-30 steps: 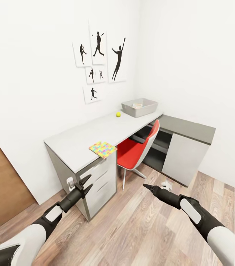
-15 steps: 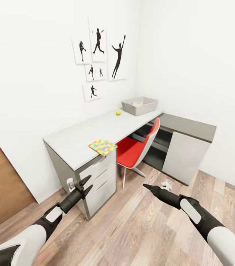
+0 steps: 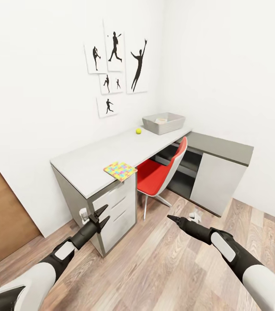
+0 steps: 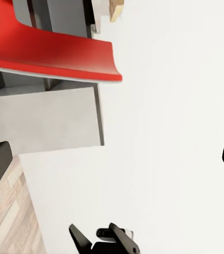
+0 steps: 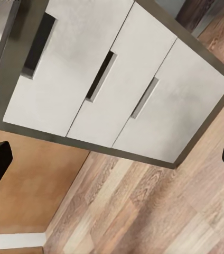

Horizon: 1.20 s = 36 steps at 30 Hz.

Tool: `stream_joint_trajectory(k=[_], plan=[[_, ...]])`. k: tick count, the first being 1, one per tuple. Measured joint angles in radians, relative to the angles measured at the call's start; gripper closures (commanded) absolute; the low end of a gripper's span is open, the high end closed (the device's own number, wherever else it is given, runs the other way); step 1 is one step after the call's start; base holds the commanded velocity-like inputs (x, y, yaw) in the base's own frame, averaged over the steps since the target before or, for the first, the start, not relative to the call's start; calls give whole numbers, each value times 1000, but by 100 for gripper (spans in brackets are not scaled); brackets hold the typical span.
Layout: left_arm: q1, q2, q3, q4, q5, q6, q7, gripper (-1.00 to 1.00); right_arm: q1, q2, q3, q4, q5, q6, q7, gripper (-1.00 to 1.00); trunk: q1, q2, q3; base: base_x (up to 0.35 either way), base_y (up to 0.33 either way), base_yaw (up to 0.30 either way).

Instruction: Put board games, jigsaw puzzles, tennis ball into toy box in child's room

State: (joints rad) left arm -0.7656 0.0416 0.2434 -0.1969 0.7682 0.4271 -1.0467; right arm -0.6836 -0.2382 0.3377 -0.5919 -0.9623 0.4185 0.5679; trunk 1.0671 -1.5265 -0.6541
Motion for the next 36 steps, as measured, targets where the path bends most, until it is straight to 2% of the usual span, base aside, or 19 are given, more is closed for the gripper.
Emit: stream_joint_trajectory(k=[8,16,26,36], plan=[[-1,-1,1,-1,-3,12,-1,-100,0,1,0,2,0,0,-1,-100,0,0,0,67,0,0],[-1,-14,0,-3,-3,4,-1,-100,0,2,-2,13,0,0,-2,-100,0,0,0,23,-15,0],[-1,-16,1,-3,-4,-2,2,-100,0,2,-1,15,0,-28,-5,-100,0,0,0,194,-183,0],[-1,-16,1,-3,-7,-5,2,-100,0,2,0,20,1,-44,-5,-100,0,0,0,121,-66,0]])
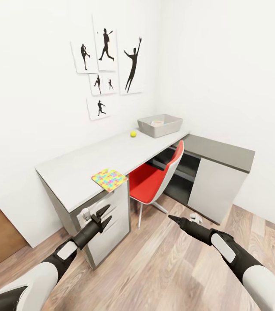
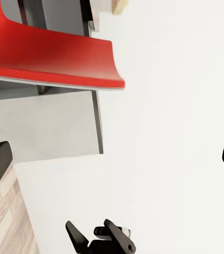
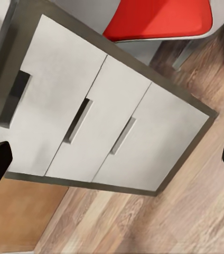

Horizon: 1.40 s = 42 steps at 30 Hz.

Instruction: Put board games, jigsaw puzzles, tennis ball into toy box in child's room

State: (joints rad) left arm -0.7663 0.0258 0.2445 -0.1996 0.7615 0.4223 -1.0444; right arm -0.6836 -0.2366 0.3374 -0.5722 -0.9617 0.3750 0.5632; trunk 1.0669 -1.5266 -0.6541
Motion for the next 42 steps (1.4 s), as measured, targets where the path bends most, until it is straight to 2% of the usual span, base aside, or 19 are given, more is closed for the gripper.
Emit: stream_joint_trajectory(k=[10,13,16,22,33,42], plan=[[0,-3,0,1,0,-13,36,-100,0,0,0,1,0,-1,0,-100,0,0,0,126,-70,0],[1,-6,0,2,4,-77,46,-100,0,0,0,2,0,-1,1,-100,0,0,0,9,-5,0],[1,-8,0,2,6,-103,49,-100,0,0,0,2,0,-1,1,-100,0,0,0,3,-2,0],[1,-13,-1,3,6,-111,52,-100,0,0,0,2,0,-1,2,-100,0,0,0,0,0,0],[1,-60,-10,3,10,-121,121,-100,0,0,0,2,0,-1,3,-100,0,0,0,0,0,0],[1,-64,-10,3,10,-119,137,-100,0,0,0,2,0,0,3,-100,0,0,0,0,0,0]])
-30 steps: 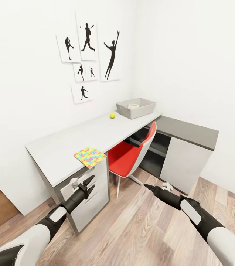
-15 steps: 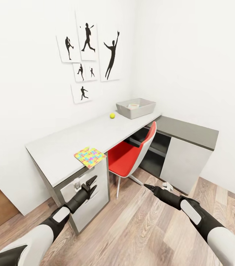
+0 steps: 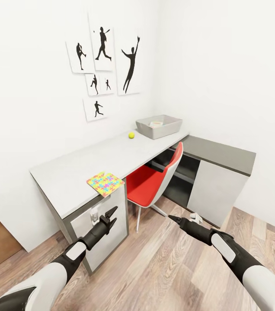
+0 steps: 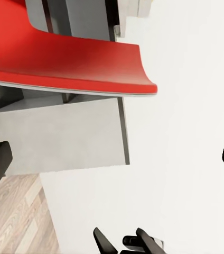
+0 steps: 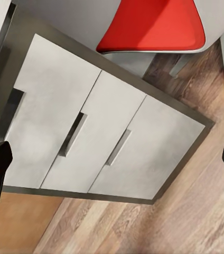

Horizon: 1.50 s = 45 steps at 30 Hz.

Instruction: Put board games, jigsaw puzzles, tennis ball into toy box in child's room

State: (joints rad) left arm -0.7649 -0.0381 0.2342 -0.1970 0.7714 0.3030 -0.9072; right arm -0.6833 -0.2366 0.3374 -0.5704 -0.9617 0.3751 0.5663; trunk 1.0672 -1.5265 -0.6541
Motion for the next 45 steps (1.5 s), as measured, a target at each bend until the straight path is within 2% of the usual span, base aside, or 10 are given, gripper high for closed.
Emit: stream_joint_trajectory(k=[6,26,32,45], plan=[[0,2,0,-1,0,2,0,-100,0,0,0,0,0,0,0,-100,0,0,0,0,0,0],[0,4,0,-1,-2,0,1,-100,0,-1,0,0,0,0,0,-100,-77,140,63,0,0,0],[0,5,0,-1,-2,-3,1,-100,0,-1,-1,1,0,0,1,-100,-77,140,63,0,0,51],[0,6,0,-1,-2,-2,1,-100,0,-1,0,2,0,0,2,-100,-77,140,63,0,0,202]])
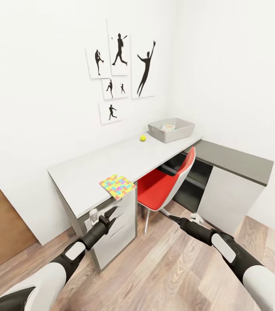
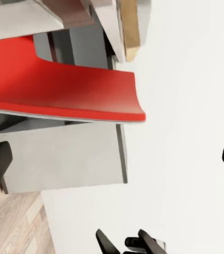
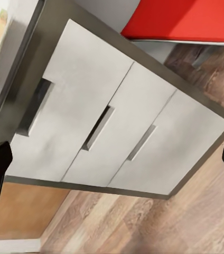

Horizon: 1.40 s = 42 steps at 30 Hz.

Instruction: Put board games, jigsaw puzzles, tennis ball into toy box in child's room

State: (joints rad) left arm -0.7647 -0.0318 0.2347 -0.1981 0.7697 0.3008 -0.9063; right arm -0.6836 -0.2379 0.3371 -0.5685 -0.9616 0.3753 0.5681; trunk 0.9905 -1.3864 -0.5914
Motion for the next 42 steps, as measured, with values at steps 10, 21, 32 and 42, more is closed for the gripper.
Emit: stream_joint_trajectory(k=[10,21,32,42], plan=[[0,0,0,0,1,2,0,-100,0,0,0,0,0,0,1,-100,34,-63,-28,0,0,189],[0,-4,-1,0,-2,-5,0,-100,0,0,-1,0,0,0,1,-100,77,-140,-63,0,0,187],[0,-10,-1,1,-2,-15,1,-100,-1,0,-1,0,0,0,1,-100,92,-168,-75,0,0,183],[0,-11,-2,0,1,-25,2,-100,0,0,-1,0,0,0,1,-100,92,-168,-75,0,0,182]])
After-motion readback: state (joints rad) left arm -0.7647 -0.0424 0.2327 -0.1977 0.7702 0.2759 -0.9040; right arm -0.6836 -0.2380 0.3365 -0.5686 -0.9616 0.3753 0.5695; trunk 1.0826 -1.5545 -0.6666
